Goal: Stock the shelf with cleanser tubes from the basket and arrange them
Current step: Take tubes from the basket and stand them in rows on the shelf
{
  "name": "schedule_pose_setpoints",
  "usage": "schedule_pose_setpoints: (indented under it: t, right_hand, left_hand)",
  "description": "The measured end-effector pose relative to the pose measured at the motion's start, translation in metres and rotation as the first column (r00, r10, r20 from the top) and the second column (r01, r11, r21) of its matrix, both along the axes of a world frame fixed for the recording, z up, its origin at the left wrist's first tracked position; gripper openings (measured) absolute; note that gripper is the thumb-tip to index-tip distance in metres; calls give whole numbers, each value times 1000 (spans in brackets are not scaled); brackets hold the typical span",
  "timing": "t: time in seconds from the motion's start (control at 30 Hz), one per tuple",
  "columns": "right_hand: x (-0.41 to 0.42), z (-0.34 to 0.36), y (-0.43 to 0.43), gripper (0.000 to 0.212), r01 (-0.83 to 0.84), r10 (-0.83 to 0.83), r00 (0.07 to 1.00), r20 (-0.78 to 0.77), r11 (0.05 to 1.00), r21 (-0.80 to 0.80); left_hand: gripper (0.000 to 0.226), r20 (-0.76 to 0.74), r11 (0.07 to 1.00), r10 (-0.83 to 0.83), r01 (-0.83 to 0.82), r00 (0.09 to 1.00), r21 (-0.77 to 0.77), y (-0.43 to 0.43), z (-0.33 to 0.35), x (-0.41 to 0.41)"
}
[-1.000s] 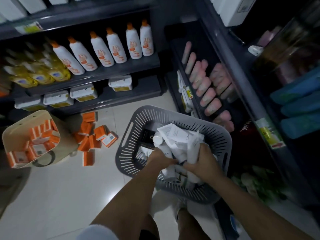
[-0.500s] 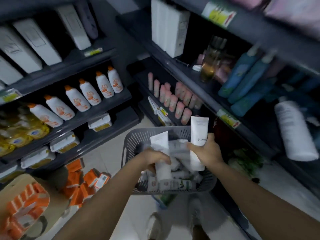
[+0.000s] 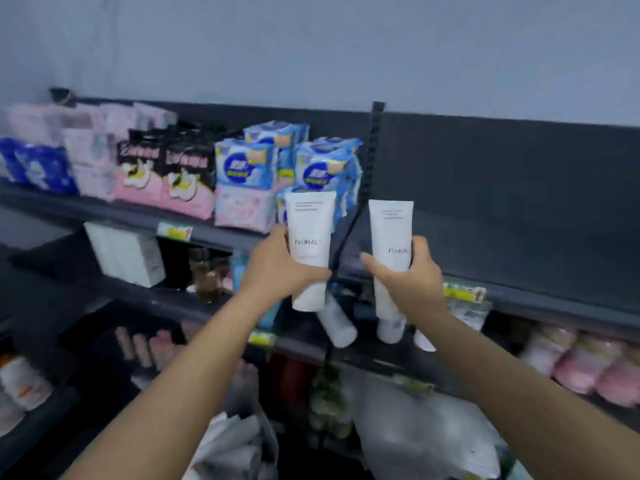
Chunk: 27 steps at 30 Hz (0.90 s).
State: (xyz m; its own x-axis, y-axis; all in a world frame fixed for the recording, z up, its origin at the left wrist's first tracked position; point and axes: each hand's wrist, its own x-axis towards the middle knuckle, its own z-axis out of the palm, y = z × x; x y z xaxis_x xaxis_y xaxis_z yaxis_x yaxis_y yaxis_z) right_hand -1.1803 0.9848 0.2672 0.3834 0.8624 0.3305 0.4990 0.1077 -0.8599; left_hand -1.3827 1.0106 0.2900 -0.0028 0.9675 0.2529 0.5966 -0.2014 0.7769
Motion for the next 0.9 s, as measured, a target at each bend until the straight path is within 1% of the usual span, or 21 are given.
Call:
schedule_pose_setpoints:
  t: [0.07, 0.13, 0.3, 0.43, 0.57, 0.73, 0.9]
  right_hand:
    - [58, 24, -28, 54, 63, -62, 998, -28, 997, 51]
    - [115, 42, -59, 54, 141, -139, 990, -29, 985, 98]
    - [253, 69, -137, 57, 319, -325, 946, 13, 934, 158]
    - [347, 76, -184, 58, 425, -432, 902, -11, 883, 199]
    - [425, 79, -210, 68, 533, -529, 845, -78, 822, 203]
    - [507, 72, -228, 68, 638, -615, 770, -171, 747, 189]
    - [575, 58, -226, 69, 713, -690, 701, -180, 687, 144]
  left_hand:
    - [76, 59, 994, -70, 65, 996, 87, -11, 25, 57]
    - [73, 105, 985, -133, 119, 986, 128, -24, 43, 116]
    - [66, 208, 944, -318, 289, 925, 158, -64, 61, 259]
    - [66, 261, 900, -433, 397, 863, 181, -97, 68, 358]
    - [73, 213, 862, -504, 475, 837, 175, -112, 77, 444]
    - [80, 62, 801, -588, 570, 806, 184, -105, 83, 546]
    - [80, -28, 748, -650, 646, 760, 152, -77, 67, 648]
